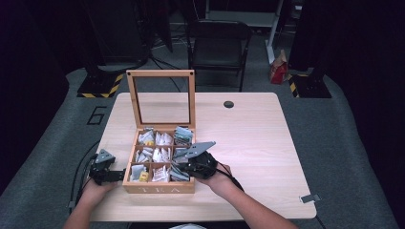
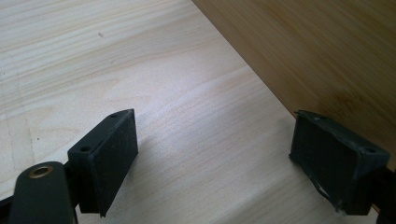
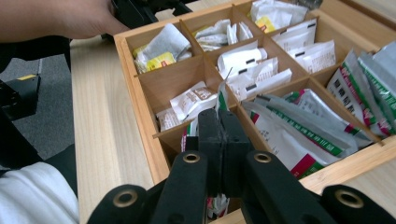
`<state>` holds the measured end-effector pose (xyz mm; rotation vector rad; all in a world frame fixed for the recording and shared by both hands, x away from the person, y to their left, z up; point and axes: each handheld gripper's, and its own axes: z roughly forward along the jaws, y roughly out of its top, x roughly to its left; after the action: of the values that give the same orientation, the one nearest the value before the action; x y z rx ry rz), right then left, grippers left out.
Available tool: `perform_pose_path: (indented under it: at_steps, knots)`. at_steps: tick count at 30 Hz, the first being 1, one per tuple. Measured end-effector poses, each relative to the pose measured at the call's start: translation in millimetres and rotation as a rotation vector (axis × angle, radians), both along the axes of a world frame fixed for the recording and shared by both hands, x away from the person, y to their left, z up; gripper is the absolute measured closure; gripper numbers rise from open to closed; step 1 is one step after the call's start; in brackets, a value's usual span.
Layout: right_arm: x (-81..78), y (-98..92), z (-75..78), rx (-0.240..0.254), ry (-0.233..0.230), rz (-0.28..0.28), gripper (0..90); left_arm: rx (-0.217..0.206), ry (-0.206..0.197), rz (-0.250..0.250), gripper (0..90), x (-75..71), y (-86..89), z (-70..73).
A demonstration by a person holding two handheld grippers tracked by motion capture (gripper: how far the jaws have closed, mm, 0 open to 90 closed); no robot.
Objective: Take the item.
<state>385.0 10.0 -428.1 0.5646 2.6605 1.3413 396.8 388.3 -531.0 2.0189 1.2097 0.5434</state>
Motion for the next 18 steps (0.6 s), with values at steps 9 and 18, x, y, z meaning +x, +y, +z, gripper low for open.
perform_pose_path:
  at_steps: [9,18]
  knots:
    - [-1.4,-2.4,17.2,0.020,-0.013,0.017,89.6,0.000,0.000,0.000,14.6,0.0,0.0,0.0]
    - [-1.7,-4.7,31.2,0.037,-0.018,0.018,89.6,0.000,0.000,0.000,14.6,0.0,0.0,0.0]
